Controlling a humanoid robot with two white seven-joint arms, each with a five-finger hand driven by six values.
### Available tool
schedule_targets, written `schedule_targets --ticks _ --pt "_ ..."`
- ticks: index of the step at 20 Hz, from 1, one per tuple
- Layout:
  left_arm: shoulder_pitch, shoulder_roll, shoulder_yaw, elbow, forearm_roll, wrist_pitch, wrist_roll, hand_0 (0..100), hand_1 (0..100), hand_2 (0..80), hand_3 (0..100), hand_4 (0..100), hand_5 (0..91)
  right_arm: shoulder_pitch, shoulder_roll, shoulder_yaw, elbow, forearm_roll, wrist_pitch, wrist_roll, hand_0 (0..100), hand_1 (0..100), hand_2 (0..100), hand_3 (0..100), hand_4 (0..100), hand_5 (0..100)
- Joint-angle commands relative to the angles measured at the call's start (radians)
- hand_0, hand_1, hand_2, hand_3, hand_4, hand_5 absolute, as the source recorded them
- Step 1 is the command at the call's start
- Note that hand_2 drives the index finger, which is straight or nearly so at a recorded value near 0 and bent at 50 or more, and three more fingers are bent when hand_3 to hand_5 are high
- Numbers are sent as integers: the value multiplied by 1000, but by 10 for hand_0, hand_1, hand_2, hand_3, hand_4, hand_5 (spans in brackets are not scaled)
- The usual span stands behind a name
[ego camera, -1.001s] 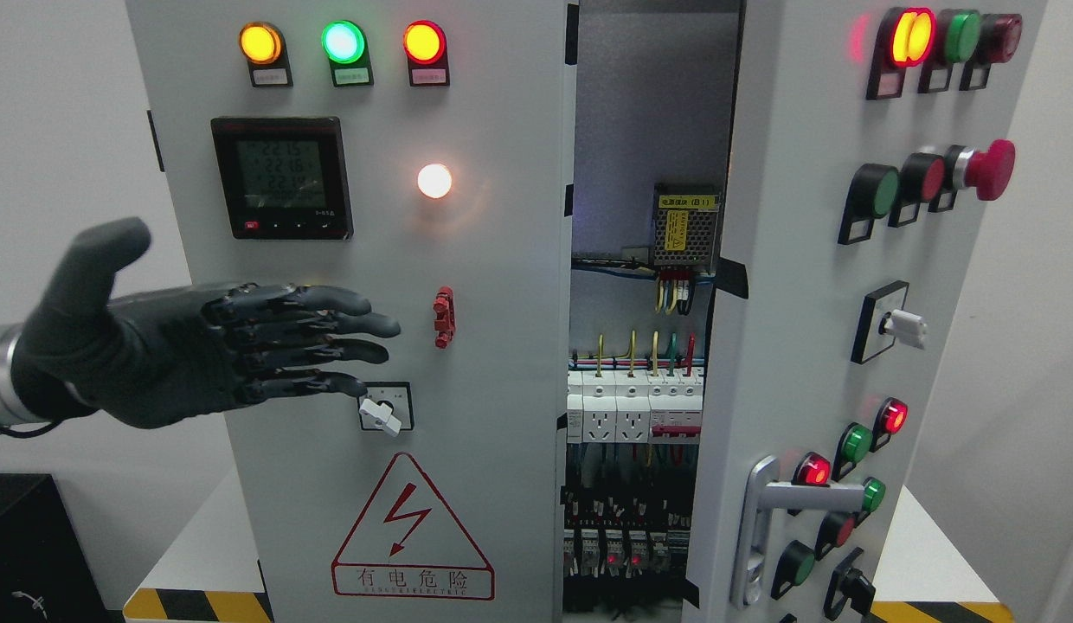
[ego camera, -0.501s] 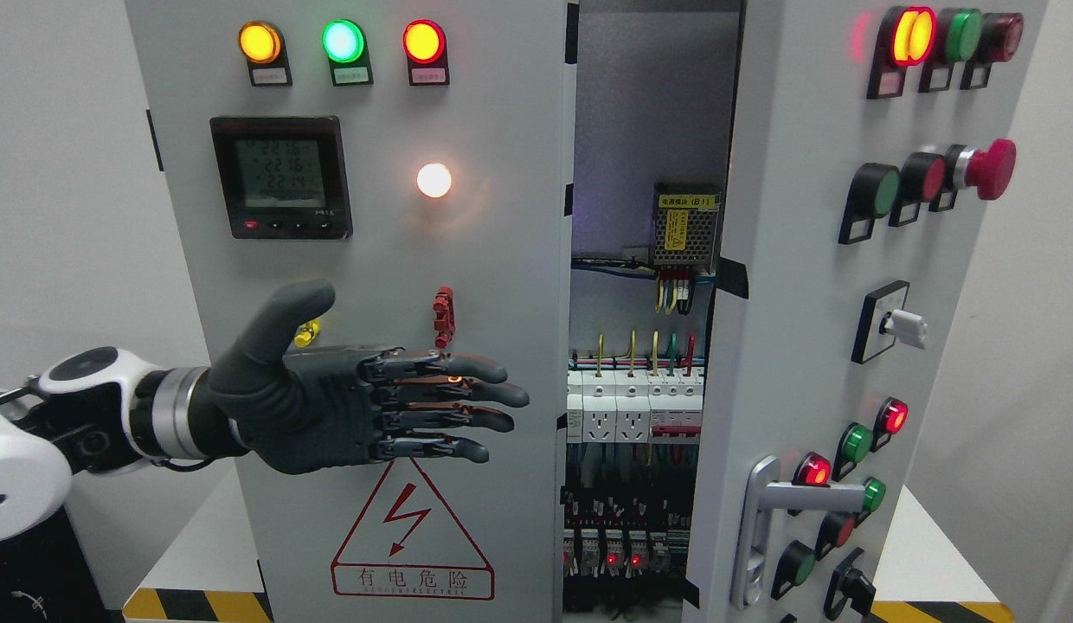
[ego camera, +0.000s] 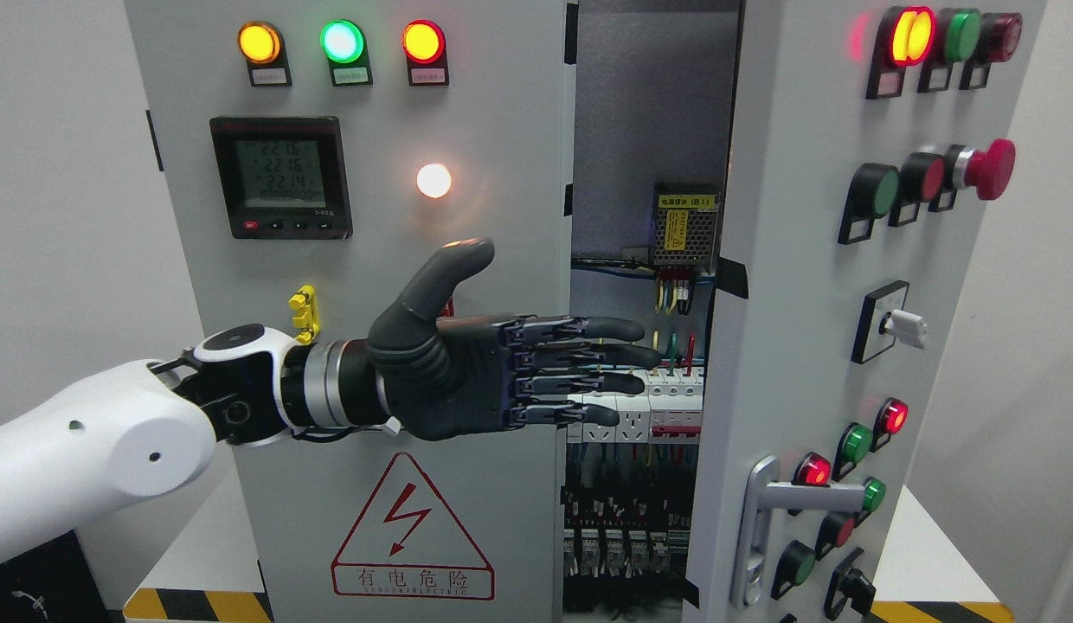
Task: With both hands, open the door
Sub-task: 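Insert the left hand fingers behind the edge of the handled door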
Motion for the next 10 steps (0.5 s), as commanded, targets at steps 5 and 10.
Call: schedule_targets --ticks 5,10 --pt "-5 -211 126 12 2 74 33 0 0 0 0 0 0 0 0 1 0 0 0 1 0 0 0 0 0 0" --pt "-1 -267 146 15 -2 77 39 0 0 0 0 0 0 0 0 -1 0 0 0 1 0 0 0 0 0 0"
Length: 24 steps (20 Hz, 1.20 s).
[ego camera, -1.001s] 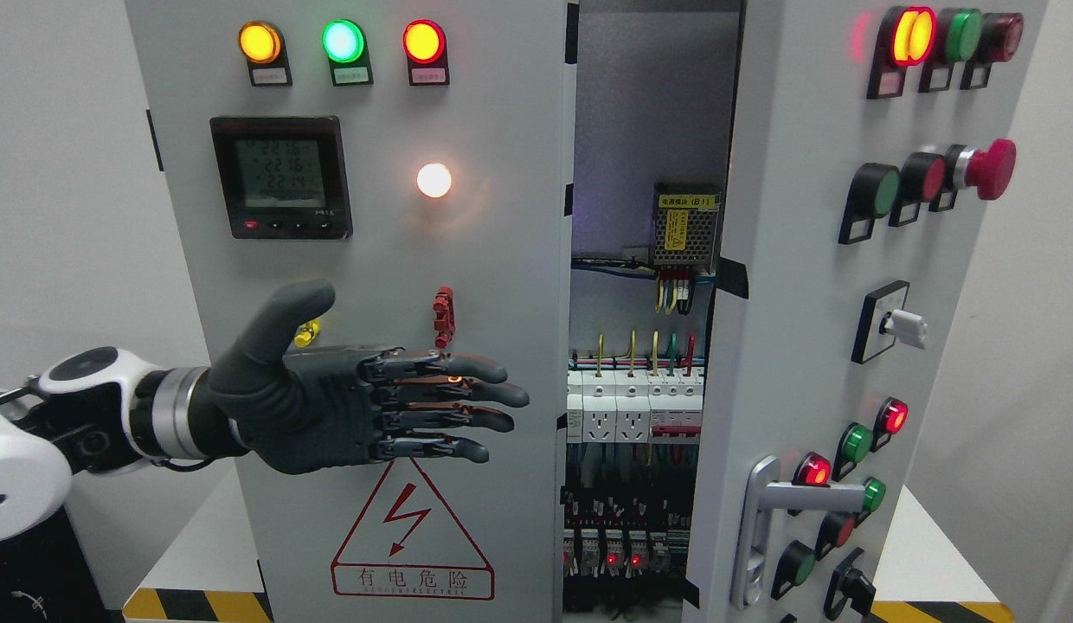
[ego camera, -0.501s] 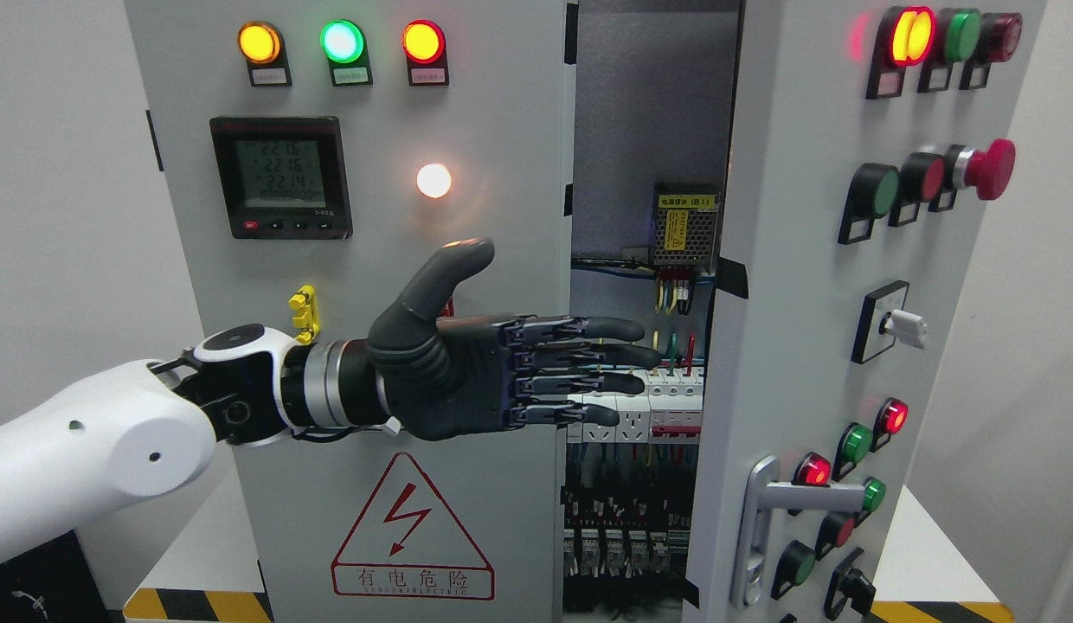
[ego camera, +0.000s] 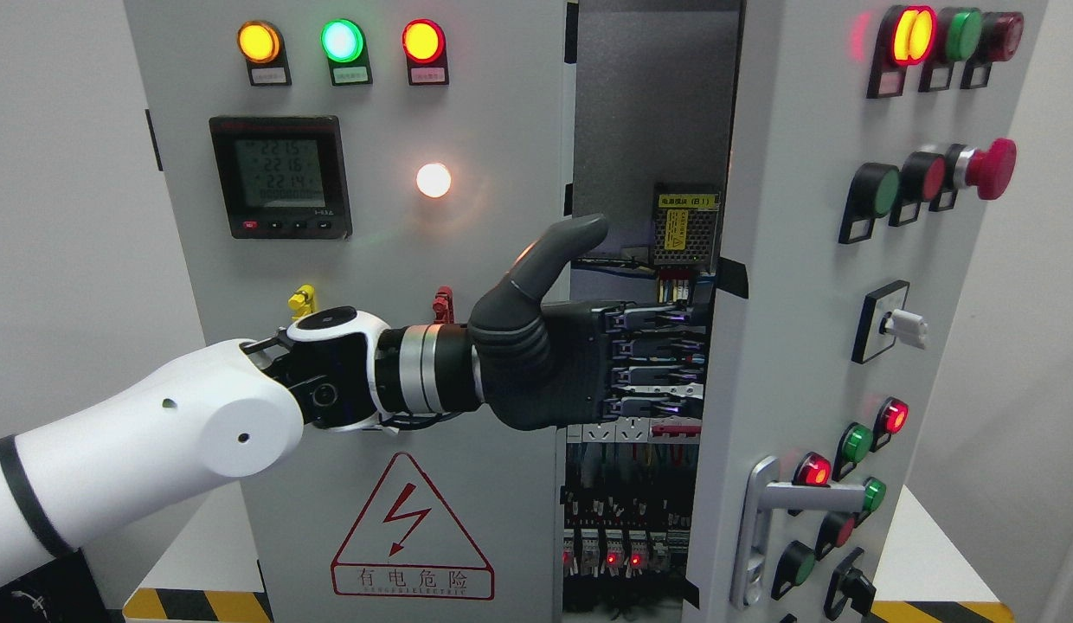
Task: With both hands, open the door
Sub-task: 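Insert the left hand fingers behind the edge of the handled door, then push the handled door outward with the left hand to swing it open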
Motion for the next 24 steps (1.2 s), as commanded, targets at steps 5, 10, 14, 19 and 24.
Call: schedule_targets --ticks 5,10,14,19,24 --pt "9 -203 71 -28 -116 5 116 0 0 0 0 0 0 0 0 -1 0 0 0 -1 0 0 0 0 0 0" --pt "8 -264 89 -104 -179 0 297 0 0 0 0 0 0 0 0 -1 0 0 0 -1 0 0 0 0 0 0" --pt "8 -320 108 -126 -181 2 381 0 0 0 0 0 0 0 0 -1 0 0 0 1 0 0 0 0 0 0" --pt "11 -401 128 -124 -179 -4 516 0 0 0 0 0 0 0 0 1 0 0 0 1 0 0 0 0 0 0" --pt "9 -481 128 -117 -185 -8 532 0 0 0 0 0 0 0 0 -1 0 0 0 -1 0 0 0 0 0 0"
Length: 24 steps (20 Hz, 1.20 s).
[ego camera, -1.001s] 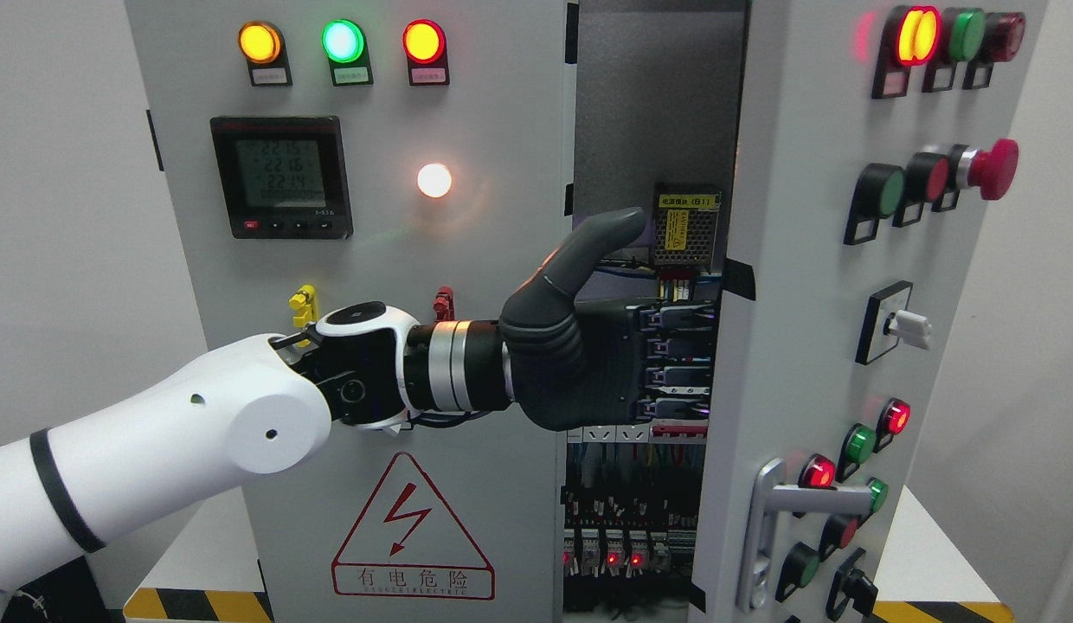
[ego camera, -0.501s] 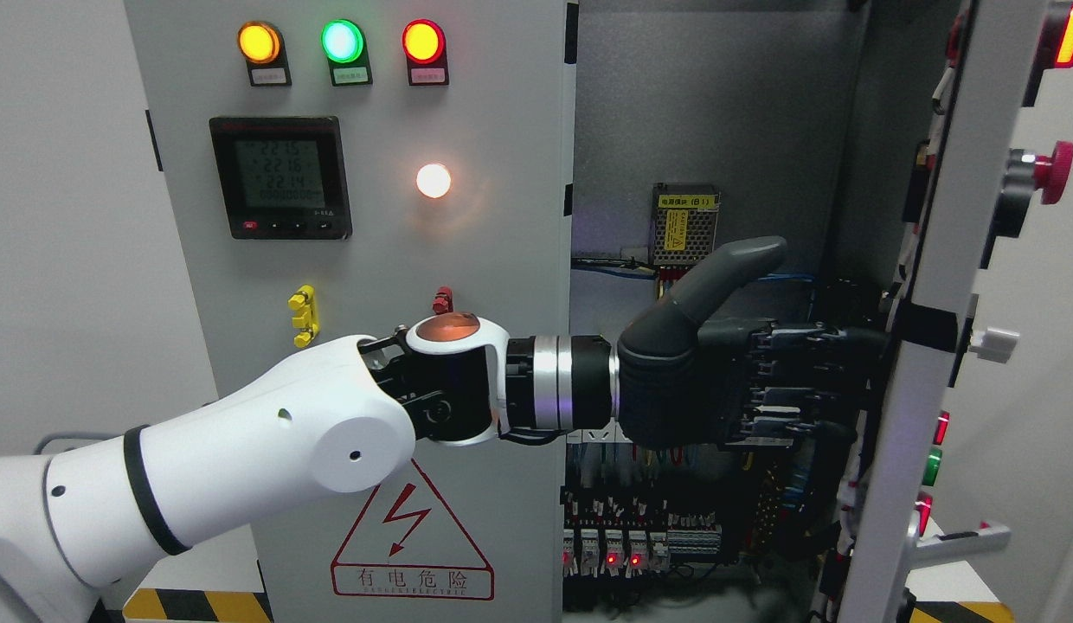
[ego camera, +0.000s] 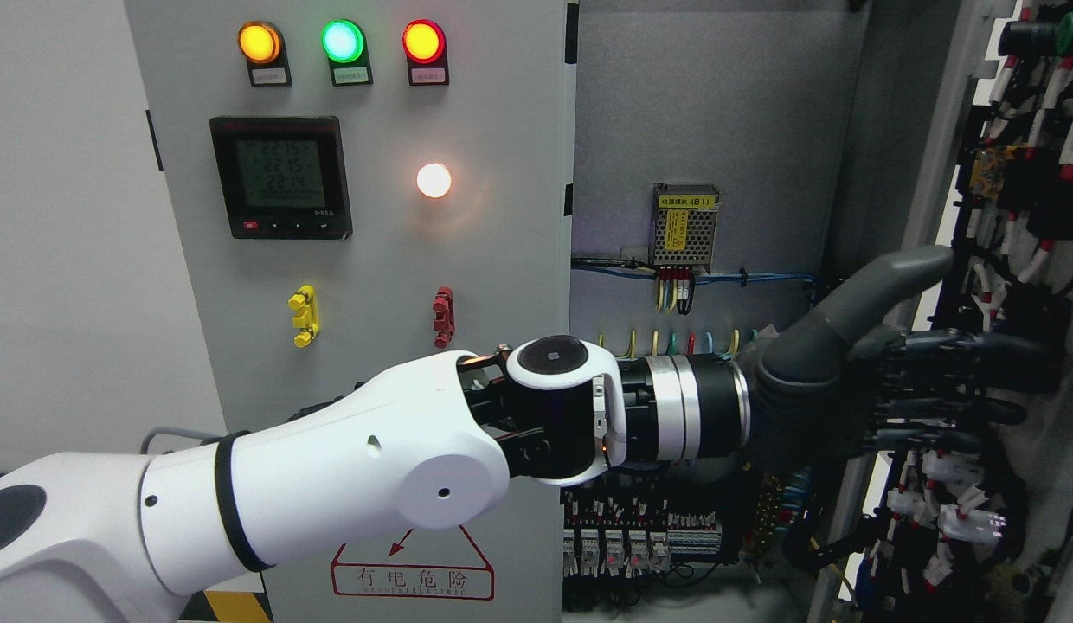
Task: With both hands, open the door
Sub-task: 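Push the handled door outward with the left hand to swing it open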
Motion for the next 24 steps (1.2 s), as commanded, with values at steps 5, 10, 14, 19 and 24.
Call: schedule_targets --ticks 5,10,14,19,24 --pt "5 -269 21 73 -20 -20 61 0 0 0 0 0 0 0 0 0 0 0 0 2 0 0 0 0 0 0" --pt "2 -346 16 192 -22 -20 80 0 0 0 0 0 0 0 0 0 0 0 0 2 0 0 0 0 0 0" --pt "2 -346 16 200 -22 -42 133 0 0 0 0 0 0 0 0 1 0 0 0 2 0 0 0 0 0 0" --pt "2 -346 16 199 -20 -48 207 0 0 0 0 0 0 0 0 0 0 0 0 2 0 0 0 0 0 0" --pt "14 -259 74 125 -11 -36 199 0 0 0 0 0 0 0 0 0 0 0 0 0 0 0 0 0 0 0"
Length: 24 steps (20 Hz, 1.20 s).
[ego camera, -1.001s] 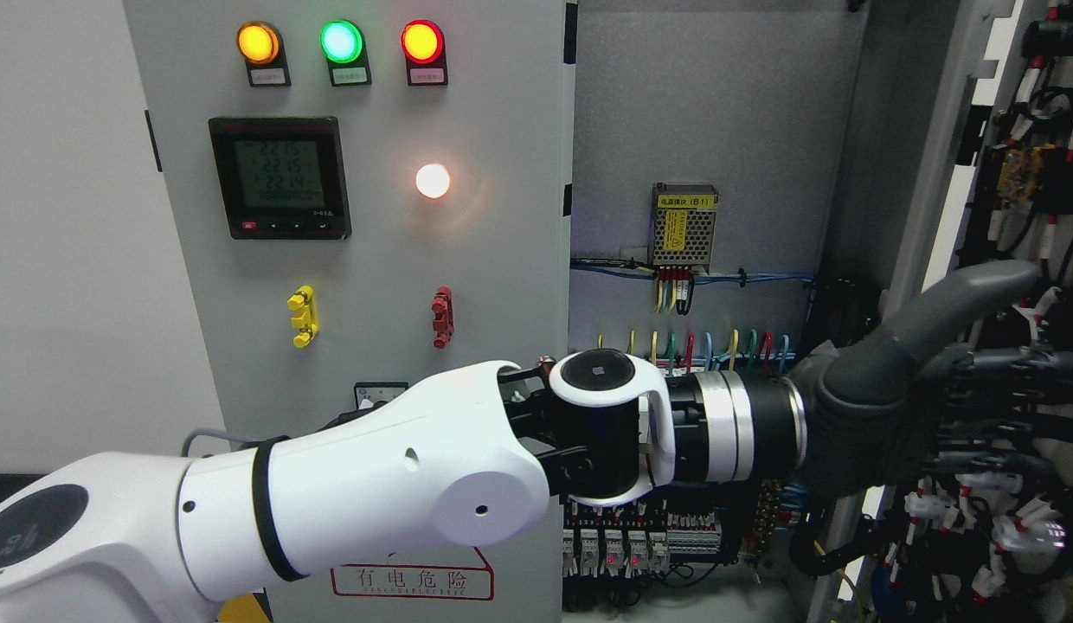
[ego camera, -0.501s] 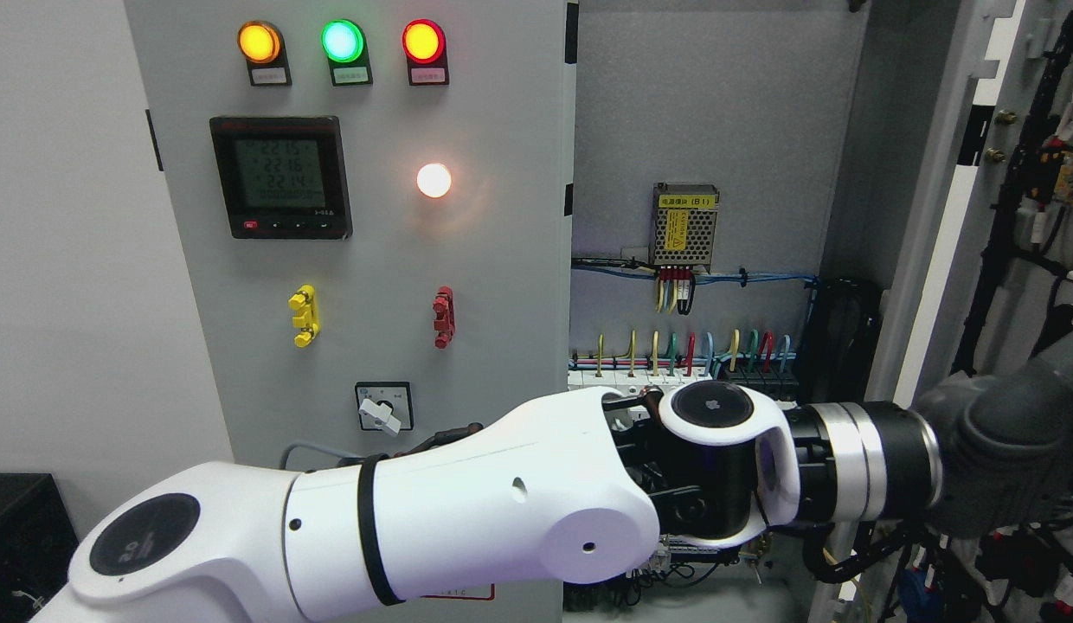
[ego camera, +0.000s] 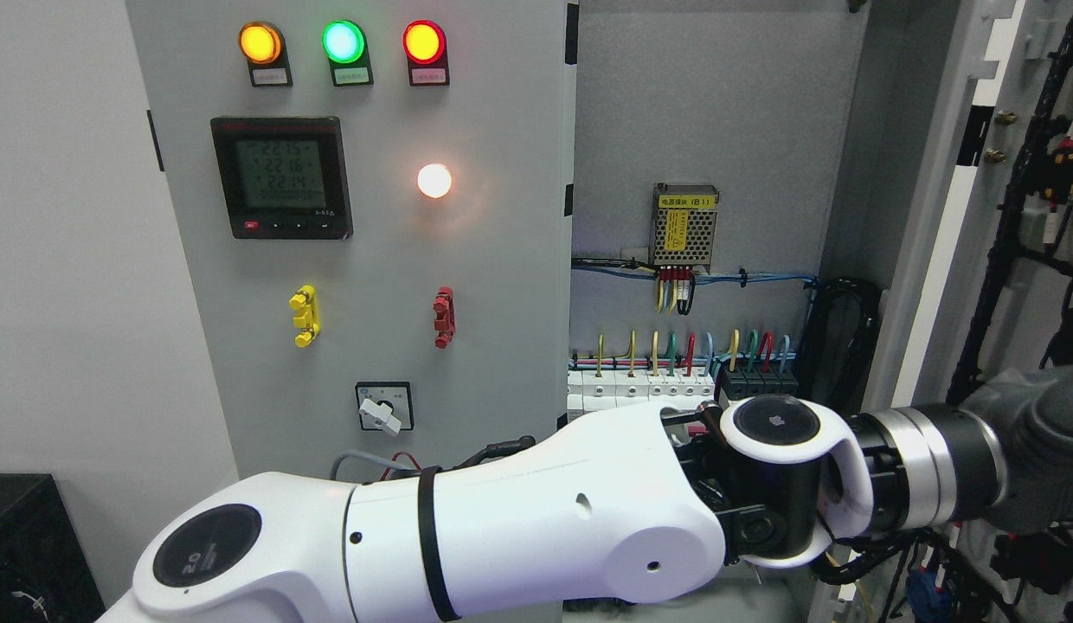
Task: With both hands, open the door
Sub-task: 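Push the handled door outward with the left hand to swing it open, then withdraw the left hand out of the cabinet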
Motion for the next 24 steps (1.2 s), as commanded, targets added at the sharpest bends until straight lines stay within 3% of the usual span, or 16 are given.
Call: schedule_targets --ticks 1,7,10,12,14,17,19,21,23,24 --pt "26 98 68 -65 7 16 -5 0 0 0 0 0 0 0 0 1 0 0 0 -1 0 0 0 0 0 0" --pt "117 518 76 -378 1 66 -64 0 0 0 0 0 0 0 0 0 0 0 0 1 0 0 0 0 0 0" --pt "258 707 75 -462 -29 181 -159 0 0 0 0 0 0 0 0 0 0 0 0 1 0 0 0 0 0 0" --pt "388 790 75 -481 -110 256 -199 0 0 0 0 0 0 0 0 0 0 0 0 1 0 0 0 0 0 0" --pt "552 844 65 -492 -248 284 -212 0 0 0 0 0 0 0 0 0 0 0 0 -1 0 0 0 0 0 0" --pt "904 916 75 -490 -558 270 -213 0 0 0 0 0 0 0 0 1 0 0 0 1 0 0 0 0 0 0" --pt "1115 967 104 -447 -728 220 -213 0 0 0 0 0 0 0 0 1 0 0 0 1 0 0 0 0 0 0" --pt "1331 982 188 -316 -816 73 -213 0 0 0 0 0 0 0 0 0 0 0 0 1 0 0 0 0 0 0" --pt "1556 958 344 -97 -829 -56 -213 0 0 0 0 0 0 0 0 0 0 0 0 1 0 0 0 0 0 0" --pt "1644 895 421 21 -833 -85 -215 0 0 0 0 0 0 0 0 0 0 0 0 1 0 0 0 0 0 0"
